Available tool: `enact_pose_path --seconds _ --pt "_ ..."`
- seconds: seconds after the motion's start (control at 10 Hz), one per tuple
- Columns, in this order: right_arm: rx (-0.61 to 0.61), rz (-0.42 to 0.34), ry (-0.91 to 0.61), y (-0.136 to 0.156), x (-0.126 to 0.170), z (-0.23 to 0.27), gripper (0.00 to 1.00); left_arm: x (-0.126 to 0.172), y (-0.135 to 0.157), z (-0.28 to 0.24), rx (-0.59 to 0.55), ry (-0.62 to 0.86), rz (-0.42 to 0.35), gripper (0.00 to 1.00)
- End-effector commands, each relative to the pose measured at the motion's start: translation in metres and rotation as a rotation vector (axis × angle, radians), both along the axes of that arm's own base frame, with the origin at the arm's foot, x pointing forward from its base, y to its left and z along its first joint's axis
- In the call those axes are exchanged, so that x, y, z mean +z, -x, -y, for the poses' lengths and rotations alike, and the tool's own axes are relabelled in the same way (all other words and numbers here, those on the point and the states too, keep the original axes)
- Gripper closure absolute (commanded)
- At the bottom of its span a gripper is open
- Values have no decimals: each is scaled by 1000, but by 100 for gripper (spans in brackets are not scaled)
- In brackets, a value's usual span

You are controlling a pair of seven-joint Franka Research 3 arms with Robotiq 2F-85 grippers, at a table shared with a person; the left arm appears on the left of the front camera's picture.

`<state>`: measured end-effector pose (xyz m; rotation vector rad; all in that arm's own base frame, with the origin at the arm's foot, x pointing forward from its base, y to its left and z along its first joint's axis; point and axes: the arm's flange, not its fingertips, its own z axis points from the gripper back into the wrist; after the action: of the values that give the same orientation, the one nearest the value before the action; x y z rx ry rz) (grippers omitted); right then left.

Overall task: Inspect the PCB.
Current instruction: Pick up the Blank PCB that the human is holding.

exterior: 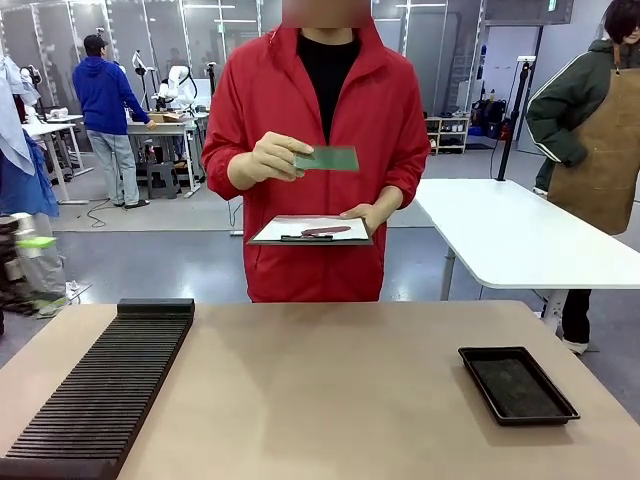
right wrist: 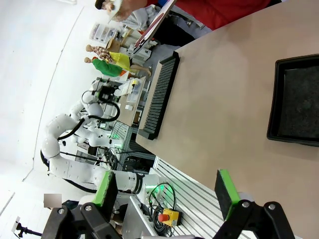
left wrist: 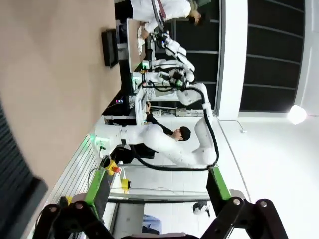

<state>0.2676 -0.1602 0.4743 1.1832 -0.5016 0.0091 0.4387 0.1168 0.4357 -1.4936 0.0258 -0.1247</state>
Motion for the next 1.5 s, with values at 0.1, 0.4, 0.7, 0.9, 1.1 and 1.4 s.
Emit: enact_pose_path --seconds 0.1,0.4,0.7,0.9,1.1,1.4 --pt "1 28 -9 0 0 0 0 -17 77 -49 95 -26 96 0" --pt "1 28 -9 0 0 0 0 -44 135 -96 122 19 119 0" --pt "1 28 -9 0 0 0 0 -50 145 -112 169 72 166 0" --pt "1 28 -9 0 0 0 0 -53 151 -110 181 53 135 0" --pt "1 28 -9 0 0 0 0 -53 151 -110 181 53 135 0" --pt "1 28 -9 0 0 0 0 -53 151 -110 181 53 135 0"
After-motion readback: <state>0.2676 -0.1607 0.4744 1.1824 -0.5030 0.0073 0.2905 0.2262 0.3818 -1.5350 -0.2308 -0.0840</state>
